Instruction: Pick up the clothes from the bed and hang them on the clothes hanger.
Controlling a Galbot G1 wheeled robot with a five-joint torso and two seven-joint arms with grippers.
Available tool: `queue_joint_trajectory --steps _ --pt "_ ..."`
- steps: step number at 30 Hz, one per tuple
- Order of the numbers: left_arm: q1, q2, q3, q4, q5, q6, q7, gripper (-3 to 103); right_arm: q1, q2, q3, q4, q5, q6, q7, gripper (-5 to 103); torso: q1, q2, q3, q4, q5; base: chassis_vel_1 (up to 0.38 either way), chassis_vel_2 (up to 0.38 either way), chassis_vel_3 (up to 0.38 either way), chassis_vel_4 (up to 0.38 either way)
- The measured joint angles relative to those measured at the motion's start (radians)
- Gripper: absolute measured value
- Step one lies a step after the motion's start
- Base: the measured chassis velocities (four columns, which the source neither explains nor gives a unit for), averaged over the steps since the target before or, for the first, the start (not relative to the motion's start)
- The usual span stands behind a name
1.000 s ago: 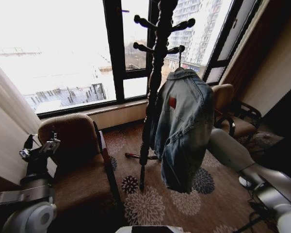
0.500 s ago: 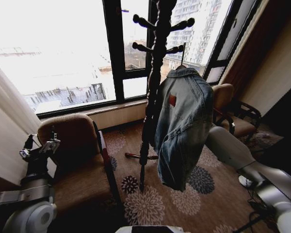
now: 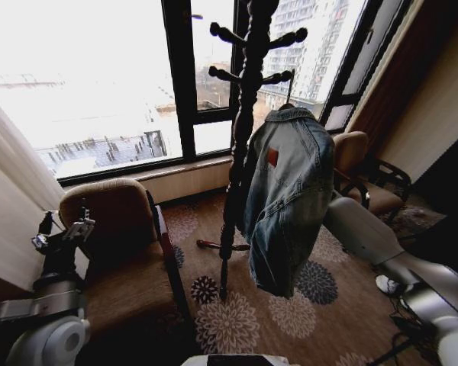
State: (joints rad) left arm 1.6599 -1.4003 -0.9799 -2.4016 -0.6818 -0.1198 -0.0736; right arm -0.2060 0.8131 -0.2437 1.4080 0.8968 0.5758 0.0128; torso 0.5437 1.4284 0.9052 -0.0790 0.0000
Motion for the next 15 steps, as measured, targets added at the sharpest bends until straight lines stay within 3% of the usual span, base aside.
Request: queue_joint_trajectory --steps 15 --pt "0.004 -0.004 -0.003 0.000 0.001 -0.007 0.002 100 0.007 0.017 -0.022 0.027 0.030 0.004 -0.059 16 0.000 0.000 0.000 0.0002 0.0001 0.000 0.000 0.000 0.000"
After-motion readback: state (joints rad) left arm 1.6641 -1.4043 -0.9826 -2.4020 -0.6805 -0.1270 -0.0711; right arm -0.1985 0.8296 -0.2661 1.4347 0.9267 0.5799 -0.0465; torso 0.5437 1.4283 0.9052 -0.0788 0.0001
